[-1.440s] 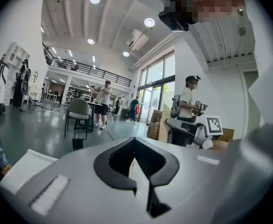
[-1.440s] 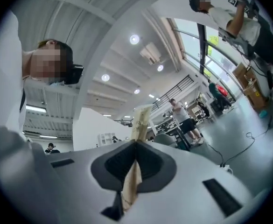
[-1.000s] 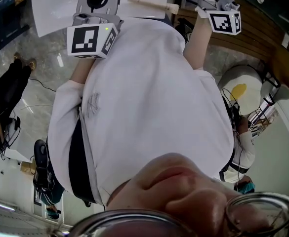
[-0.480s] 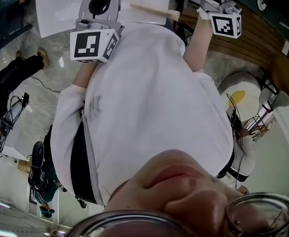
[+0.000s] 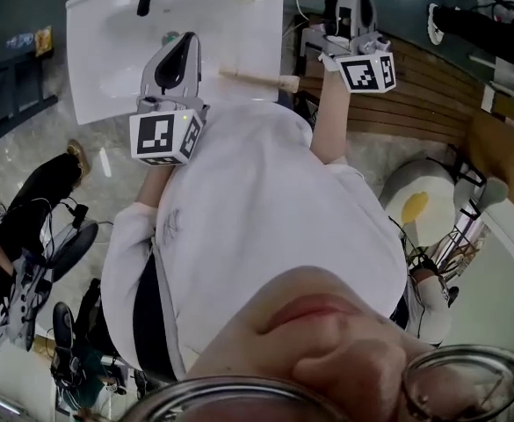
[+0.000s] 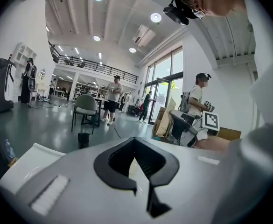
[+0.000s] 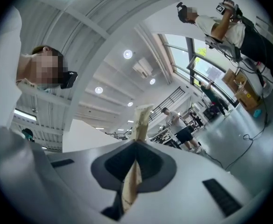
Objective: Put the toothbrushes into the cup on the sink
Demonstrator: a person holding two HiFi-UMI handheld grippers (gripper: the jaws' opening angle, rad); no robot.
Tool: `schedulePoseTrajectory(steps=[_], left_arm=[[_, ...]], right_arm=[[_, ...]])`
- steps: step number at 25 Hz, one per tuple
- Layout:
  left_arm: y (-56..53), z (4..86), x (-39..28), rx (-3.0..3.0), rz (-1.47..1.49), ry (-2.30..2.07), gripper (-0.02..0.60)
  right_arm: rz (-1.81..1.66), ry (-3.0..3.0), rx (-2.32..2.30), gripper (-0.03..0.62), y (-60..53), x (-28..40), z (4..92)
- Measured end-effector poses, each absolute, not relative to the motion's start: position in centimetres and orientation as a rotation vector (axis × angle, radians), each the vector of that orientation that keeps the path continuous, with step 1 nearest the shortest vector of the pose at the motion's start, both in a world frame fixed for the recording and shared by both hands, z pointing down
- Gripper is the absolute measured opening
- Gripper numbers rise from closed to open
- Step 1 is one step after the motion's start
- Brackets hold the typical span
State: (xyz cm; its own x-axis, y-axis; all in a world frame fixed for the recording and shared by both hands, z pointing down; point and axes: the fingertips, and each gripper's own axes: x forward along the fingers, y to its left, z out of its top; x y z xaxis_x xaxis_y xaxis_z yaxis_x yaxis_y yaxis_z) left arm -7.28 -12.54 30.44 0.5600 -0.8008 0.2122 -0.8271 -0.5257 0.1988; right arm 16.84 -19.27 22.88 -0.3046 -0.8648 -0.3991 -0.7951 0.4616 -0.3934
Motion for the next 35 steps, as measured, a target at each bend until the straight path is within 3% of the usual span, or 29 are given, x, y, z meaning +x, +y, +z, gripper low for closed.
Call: schedulePoseTrajectory(steps=[35], left_arm=[[-15.2,32.6,-10.3,2.384,0.18,-1.433,0.006]], right_arm=[[-0.104,2.426,-1.416,0.012,-26.5,10.9,25.2]])
